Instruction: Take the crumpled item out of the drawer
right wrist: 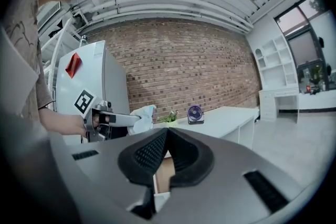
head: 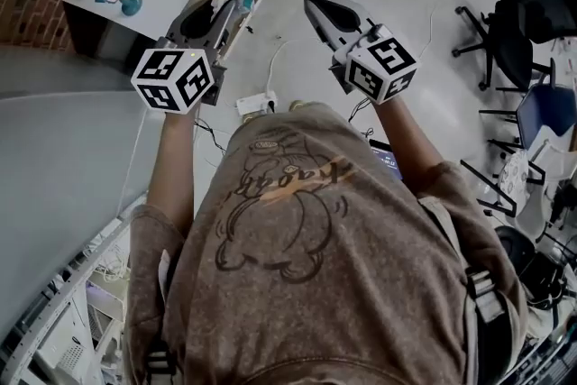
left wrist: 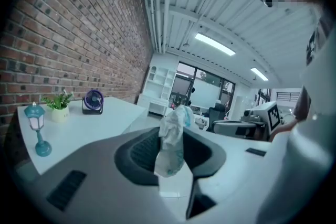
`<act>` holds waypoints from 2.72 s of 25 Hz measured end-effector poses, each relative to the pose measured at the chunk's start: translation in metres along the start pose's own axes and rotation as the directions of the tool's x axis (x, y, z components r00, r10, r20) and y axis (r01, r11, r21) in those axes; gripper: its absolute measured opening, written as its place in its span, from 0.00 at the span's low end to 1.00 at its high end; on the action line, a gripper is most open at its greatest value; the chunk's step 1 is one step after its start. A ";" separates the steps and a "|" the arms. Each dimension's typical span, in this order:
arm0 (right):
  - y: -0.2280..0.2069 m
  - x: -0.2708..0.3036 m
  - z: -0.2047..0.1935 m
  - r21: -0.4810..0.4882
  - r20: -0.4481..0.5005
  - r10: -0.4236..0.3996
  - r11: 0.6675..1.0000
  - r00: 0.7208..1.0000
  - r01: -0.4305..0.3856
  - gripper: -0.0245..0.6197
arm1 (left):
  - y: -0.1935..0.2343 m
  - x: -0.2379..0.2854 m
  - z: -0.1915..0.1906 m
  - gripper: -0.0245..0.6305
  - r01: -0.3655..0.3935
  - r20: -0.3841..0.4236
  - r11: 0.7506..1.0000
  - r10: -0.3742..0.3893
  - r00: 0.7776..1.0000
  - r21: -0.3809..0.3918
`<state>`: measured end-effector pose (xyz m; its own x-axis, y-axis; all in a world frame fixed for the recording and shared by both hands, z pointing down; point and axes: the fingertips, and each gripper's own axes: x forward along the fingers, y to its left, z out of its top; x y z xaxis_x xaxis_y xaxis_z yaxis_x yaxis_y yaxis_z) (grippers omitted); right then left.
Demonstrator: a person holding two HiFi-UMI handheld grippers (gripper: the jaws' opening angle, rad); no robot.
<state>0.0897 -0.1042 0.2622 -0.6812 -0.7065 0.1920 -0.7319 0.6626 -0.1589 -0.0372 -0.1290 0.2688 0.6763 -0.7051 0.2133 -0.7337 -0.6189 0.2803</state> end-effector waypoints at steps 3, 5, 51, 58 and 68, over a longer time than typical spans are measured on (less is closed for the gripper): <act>0.004 -0.006 -0.007 0.004 0.009 -0.021 1.000 1.000 0.021 0.03 | -0.006 -0.008 0.010 0.21 -0.008 0.067 1.000 0.007 0.998 0.024; 0.006 -0.008 -0.011 0.001 0.017 -0.030 1.000 0.999 0.030 0.03 | -0.007 -0.013 0.014 0.21 -0.018 0.105 0.999 0.015 0.994 0.031; 0.018 -0.006 -0.067 0.037 -0.023 0.014 0.999 1.000 -0.013 0.03 | 0.041 -0.025 -0.044 0.21 -0.164 0.103 0.986 0.168 0.980 -0.044; 0.023 -0.006 -0.068 0.031 -0.025 0.026 0.999 0.999 -0.025 0.03 | 0.039 -0.028 -0.036 0.21 -0.161 0.118 0.986 0.165 0.979 -0.043; 0.023 -0.009 -0.067 0.031 -0.026 0.019 0.999 0.999 -0.018 0.03 | 0.040 -0.030 -0.033 0.21 -0.168 0.132 0.983 0.177 0.975 -0.074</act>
<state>0.0795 -0.0658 0.3215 -0.6941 -0.6874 0.2139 -0.7198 0.6671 -0.1920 -0.0848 -0.1208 0.3043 0.5213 -0.8428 0.1337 -0.8301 -0.4644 0.3087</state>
